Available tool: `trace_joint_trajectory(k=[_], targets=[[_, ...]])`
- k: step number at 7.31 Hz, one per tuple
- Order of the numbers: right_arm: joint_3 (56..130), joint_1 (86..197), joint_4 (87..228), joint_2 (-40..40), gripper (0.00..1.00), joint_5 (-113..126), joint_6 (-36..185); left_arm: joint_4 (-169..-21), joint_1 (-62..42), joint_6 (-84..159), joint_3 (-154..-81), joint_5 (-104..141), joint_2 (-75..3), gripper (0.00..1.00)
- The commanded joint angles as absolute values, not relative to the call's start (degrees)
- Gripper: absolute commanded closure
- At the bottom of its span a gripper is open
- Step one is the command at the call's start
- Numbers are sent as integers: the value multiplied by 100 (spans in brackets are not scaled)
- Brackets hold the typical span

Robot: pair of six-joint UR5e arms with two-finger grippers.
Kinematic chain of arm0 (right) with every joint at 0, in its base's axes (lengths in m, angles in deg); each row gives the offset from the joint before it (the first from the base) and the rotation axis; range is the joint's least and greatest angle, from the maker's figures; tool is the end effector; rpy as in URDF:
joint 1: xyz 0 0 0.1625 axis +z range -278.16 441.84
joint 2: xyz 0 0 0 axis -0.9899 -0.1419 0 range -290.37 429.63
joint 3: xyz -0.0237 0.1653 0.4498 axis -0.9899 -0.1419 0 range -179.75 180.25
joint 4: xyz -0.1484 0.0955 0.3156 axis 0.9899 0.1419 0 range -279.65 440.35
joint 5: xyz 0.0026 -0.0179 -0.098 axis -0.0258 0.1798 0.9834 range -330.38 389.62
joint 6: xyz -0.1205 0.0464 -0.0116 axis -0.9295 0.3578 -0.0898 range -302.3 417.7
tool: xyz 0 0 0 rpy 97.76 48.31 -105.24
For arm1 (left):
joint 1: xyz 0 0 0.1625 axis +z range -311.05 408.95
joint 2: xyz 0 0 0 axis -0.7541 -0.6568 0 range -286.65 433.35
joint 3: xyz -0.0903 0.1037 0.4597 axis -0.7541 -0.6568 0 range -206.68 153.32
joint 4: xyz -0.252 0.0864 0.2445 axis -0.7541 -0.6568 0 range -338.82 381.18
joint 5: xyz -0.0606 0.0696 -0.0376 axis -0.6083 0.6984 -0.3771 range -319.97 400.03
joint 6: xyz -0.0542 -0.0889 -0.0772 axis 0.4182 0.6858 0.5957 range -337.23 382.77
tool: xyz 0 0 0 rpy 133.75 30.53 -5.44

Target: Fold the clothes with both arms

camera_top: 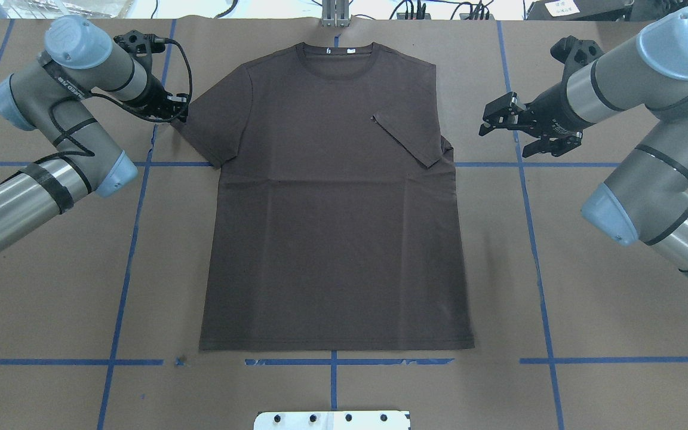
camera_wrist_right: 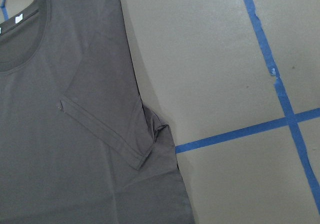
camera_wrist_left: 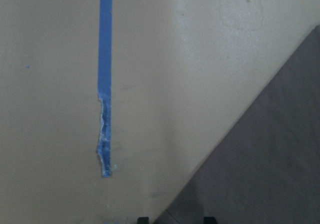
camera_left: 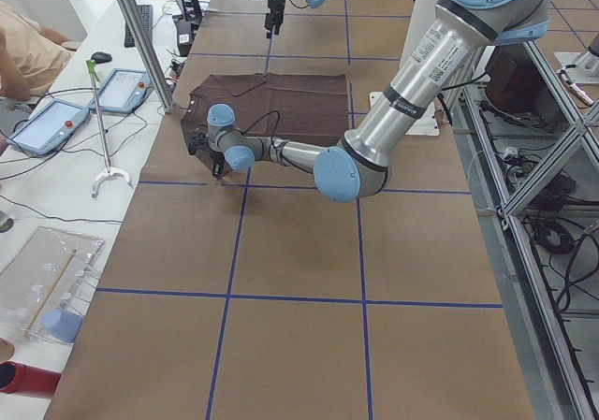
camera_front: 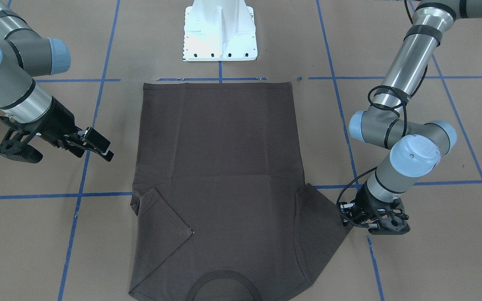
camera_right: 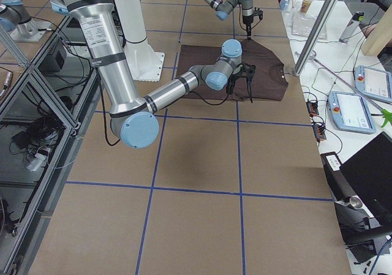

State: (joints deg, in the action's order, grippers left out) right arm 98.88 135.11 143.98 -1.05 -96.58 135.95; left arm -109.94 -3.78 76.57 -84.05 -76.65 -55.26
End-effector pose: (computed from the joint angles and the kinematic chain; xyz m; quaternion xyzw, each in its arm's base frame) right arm -0.3126 -0.5138 0.4379 0.0000 -0.5144 0.1672 0.8411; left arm 0.4165 -0.6712 0.5083 0.1214 0.4256 -0.0370 0.8960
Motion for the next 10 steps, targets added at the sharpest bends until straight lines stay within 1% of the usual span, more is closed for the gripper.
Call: trace_joint_trajectory(k=[1, 2, 6, 7, 8, 10], targets=[[9887, 13510, 14398, -103, 0, -9659, 13610, -10986, -370, 7656, -8390, -7669, -5533, 96], [9887, 13510, 14398, -103, 0, -9659, 13610, -10986, -370, 7656, -8389, -7669, -5524, 100], [9931, 13510, 14398, -77, 0, -9659, 13636, -10952, -388, 7682, -8425, -7661, -5533, 99], [9939, 13510, 14398, -68, 0, -9659, 13645, -10925, -422, 7656, -8416, -7661, -5524, 53], [9948, 13510, 14398, -68, 0, -9659, 13645, -10925, -432, 7682, -8416, -7661, -5515, 41], [9966, 13510, 14398, -68, 0, -9659, 13645, -10942, -432, 7849, -8407, -7661, -5524, 41]])
